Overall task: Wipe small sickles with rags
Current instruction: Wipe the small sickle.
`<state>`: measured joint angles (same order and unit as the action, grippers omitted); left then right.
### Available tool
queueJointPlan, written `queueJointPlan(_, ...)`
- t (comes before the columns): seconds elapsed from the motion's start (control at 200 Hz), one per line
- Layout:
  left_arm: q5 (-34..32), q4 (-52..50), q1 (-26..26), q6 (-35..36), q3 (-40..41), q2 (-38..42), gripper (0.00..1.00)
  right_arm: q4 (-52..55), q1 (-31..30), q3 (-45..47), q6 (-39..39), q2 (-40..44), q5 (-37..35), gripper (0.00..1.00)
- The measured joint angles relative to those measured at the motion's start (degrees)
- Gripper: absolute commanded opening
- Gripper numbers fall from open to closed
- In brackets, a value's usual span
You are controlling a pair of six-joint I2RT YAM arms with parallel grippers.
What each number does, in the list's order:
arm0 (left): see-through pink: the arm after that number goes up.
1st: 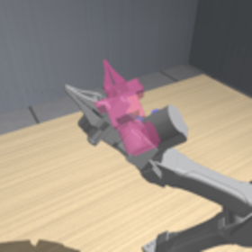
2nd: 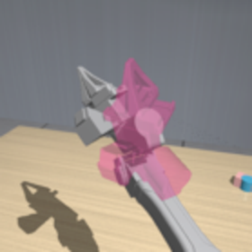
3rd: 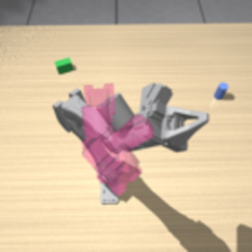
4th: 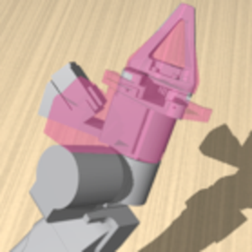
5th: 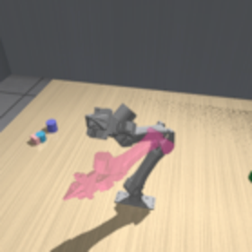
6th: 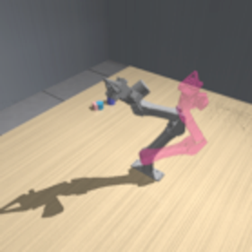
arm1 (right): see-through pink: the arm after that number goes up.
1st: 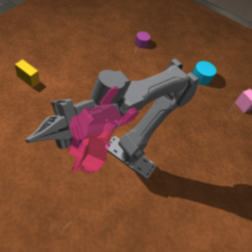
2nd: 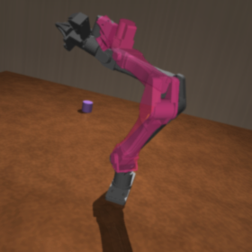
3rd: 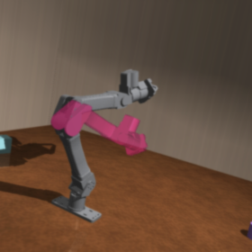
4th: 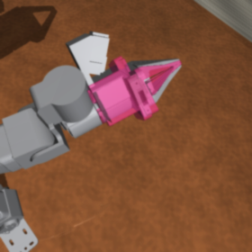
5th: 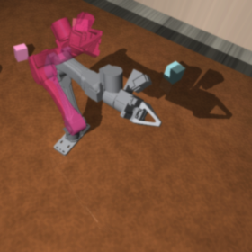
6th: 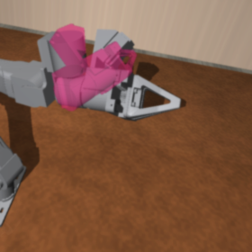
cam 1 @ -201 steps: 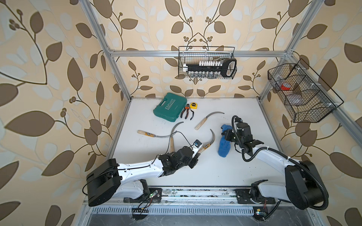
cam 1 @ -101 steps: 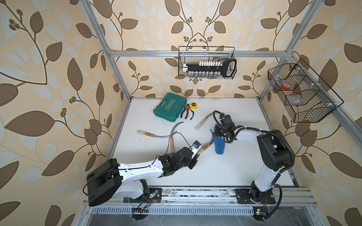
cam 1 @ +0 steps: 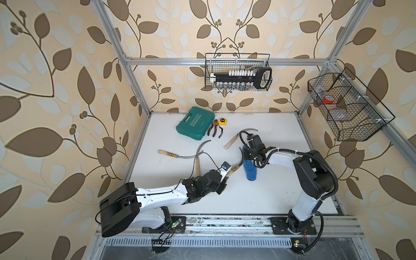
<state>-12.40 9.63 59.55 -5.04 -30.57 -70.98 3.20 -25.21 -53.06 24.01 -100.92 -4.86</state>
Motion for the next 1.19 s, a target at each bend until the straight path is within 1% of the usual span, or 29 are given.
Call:
queueJointPlan(0.105,-0.17,-0.02,-0.02,0.00,0.00,0.00,0.00,0.42,-2.40,2.62,0.83,3.37,-0.85,0.00)
queueJointPlan(0.3,-1.33,-0.13,-0.39,-0.13,0.00,0.00,0.00,2.01,-10.10,5.97,2.54,10.75,-2.21,0.00)
queueJointPlan(0.405,-1.55,-0.46,-0.39,-0.46,0.00,0.00,0.00,1.68,-11.61,6.82,3.21,12.55,-2.67,0.00)
queueJointPlan(0.505,-1.49,-0.37,-0.39,-0.68,0.00,0.04,0.00,1.38,-9.16,7.37,4.07,11.85,-1.97,0.00)
queueJointPlan(0.695,-0.17,-0.02,-0.39,-1.01,0.00,0.50,0.00,1.16,0.68,6.93,4.52,6.03,-0.85,0.00)
queueJointPlan(0.75,0.22,0.17,-0.39,-1.01,0.00,0.59,0.00,1.14,2.45,5.40,4.39,4.26,-0.15,0.00)
queueJointPlan(1.03,1.42,0.20,-0.74,-1.03,0.00,0.76,0.00,0.79,3.39,-9.88,0.28,-8.63,3.37,0.00)
queueJointPlan(1.095,1.25,0.20,-1.11,-1.07,0.00,0.76,0.00,0.57,3.37,-11.63,-0.35,-10.05,4.07,0.00)
queueJointPlan(1.195,0.96,0.17,-1.11,-1.07,0.00,0.76,0.00,0.37,3.28,-11.69,-1.01,-10.21,4.39,0.00)
